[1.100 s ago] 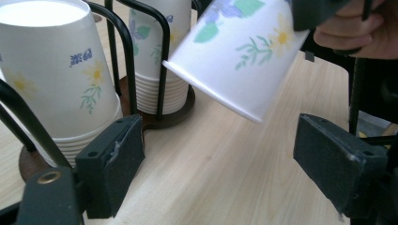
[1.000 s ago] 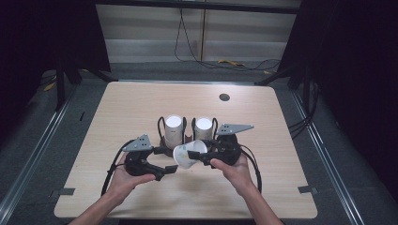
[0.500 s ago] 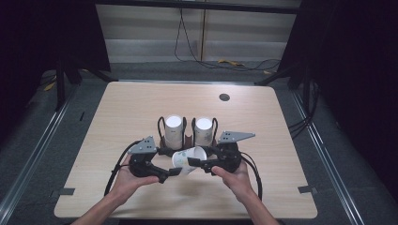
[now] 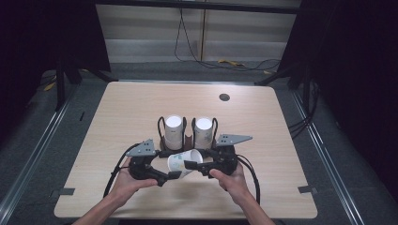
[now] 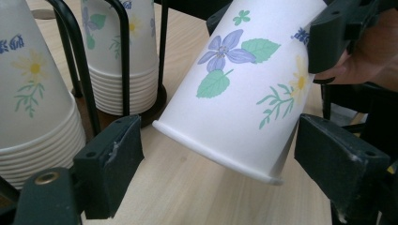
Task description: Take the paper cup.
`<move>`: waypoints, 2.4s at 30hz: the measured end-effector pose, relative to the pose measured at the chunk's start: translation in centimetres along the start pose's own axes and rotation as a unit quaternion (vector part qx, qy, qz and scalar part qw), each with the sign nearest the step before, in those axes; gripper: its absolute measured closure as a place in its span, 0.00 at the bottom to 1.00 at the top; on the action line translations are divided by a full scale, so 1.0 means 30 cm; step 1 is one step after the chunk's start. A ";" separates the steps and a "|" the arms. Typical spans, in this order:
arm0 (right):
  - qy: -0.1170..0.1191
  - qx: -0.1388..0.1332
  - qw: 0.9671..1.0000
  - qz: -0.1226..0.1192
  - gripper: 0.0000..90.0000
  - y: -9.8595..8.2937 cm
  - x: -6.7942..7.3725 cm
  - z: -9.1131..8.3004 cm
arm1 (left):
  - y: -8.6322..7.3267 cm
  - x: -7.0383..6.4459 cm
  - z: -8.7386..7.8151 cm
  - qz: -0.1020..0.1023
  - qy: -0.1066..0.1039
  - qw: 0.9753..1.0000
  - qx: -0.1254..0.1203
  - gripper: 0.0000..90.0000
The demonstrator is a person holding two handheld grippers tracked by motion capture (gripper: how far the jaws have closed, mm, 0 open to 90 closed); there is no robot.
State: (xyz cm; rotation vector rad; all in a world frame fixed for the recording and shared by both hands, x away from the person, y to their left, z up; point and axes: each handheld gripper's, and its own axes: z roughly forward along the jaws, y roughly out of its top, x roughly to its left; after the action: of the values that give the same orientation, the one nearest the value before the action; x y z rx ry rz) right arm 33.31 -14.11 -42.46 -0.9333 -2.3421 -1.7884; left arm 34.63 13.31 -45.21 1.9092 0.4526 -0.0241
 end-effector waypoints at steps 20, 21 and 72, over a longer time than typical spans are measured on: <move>0.025 0.002 1.000 0.004 0.42 -0.010 0.003 0.027 | -0.019 -0.013 0.032 0.009 -0.015 1.000 0.011 0.18; 0.027 -0.001 1.000 0.007 0.42 -0.010 0.001 0.027 | -0.018 -0.011 0.032 0.001 -0.021 1.000 0.003 0.18; 0.003 0.041 0.999 -0.006 0.17 -0.005 -0.013 0.021 | -0.027 0.007 0.005 0.018 -0.007 0.999 0.032 0.27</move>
State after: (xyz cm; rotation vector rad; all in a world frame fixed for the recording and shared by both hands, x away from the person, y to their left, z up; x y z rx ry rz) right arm 33.77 -13.74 -42.94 -0.9024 -2.4026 -1.6826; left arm 34.60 13.49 -46.05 1.9793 0.4111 -0.0287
